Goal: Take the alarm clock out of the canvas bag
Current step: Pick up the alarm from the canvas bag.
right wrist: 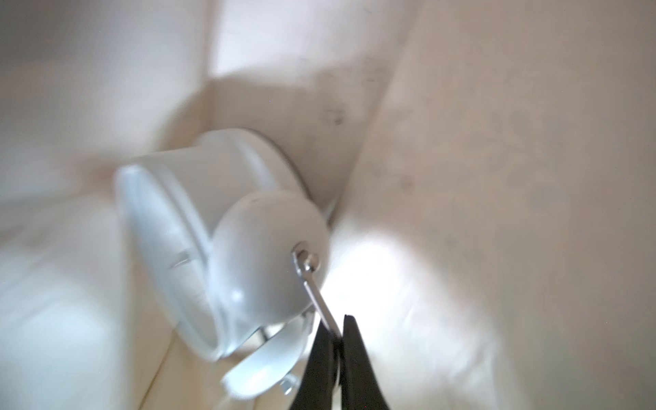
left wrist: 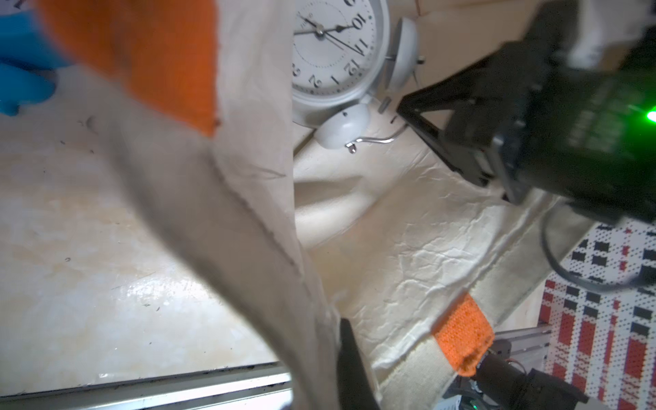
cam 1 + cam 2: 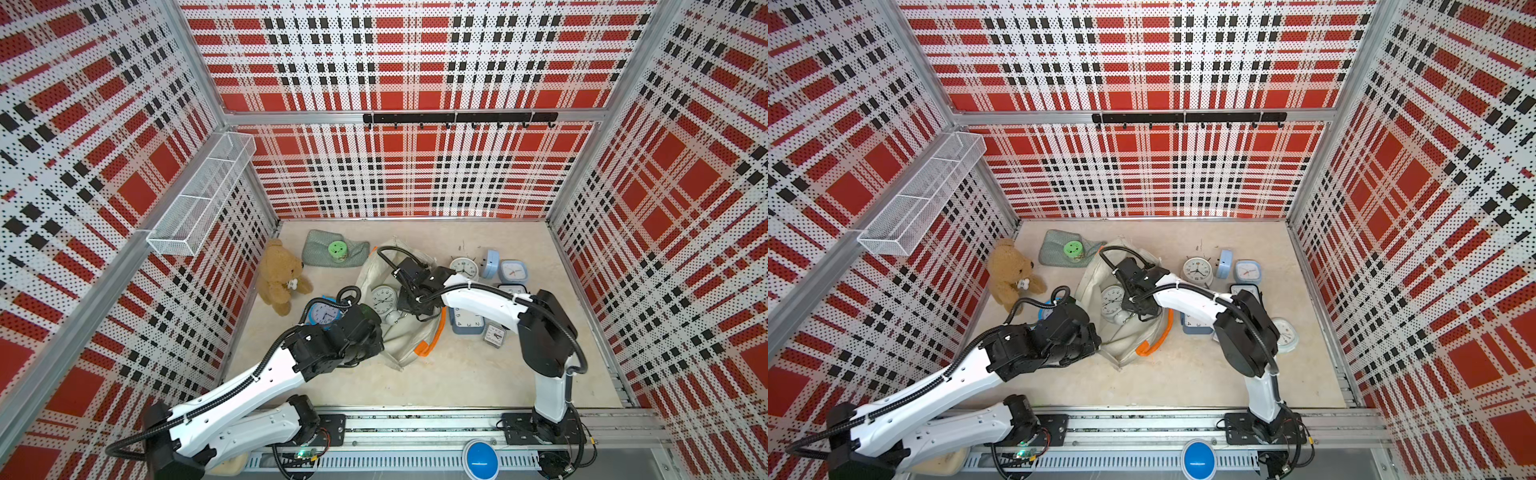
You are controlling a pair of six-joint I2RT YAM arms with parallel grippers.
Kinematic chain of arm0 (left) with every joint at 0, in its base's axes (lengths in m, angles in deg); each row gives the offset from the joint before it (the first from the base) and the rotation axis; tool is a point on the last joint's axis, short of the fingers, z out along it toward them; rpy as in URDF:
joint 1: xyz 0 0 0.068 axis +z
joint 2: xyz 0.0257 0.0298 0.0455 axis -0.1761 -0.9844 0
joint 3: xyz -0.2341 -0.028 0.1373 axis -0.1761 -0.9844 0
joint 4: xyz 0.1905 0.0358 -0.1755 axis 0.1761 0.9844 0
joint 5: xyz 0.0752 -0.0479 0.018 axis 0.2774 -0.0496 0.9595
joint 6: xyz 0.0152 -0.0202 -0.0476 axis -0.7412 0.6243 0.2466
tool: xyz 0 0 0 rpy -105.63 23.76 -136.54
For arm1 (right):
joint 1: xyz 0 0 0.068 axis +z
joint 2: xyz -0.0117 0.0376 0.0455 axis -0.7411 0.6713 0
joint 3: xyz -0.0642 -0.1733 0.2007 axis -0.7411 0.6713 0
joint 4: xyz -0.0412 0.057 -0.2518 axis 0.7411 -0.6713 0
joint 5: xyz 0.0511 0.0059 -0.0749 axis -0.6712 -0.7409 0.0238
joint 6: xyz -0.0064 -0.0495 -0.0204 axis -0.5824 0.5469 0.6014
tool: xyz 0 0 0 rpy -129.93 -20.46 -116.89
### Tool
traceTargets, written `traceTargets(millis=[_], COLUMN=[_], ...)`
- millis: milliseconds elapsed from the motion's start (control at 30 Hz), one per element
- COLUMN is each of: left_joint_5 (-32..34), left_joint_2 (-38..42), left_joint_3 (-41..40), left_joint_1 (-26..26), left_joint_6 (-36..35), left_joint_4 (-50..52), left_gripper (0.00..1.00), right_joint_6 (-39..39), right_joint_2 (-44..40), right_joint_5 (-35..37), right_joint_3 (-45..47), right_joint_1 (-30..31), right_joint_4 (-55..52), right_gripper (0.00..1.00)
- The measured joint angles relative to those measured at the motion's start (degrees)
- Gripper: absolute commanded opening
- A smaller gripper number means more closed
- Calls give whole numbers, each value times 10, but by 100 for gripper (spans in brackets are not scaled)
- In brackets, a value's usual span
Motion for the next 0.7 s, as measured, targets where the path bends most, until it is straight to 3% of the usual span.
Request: traceTargets(millis=[200, 467, 700], left_joint_5=[-9, -39, -76], left_joint_2=[13, -10, -20], left_joint_3=[20, 61, 66], left_joint_1=[56, 115, 182], left_joint_6=[5, -2, 19], left_joint_4=[2, 0, -28], left_gripper=[0, 0, 0], right_joint_6=[74, 176, 221], right_joint_2=[-108, -152, -216], right_joint_5=[0, -43, -85], right_joint_3=[-3, -39, -66], right_joint_1=[3, -8, -10], right_joint_4=[-15, -37, -64], right_gripper=[0, 0, 0])
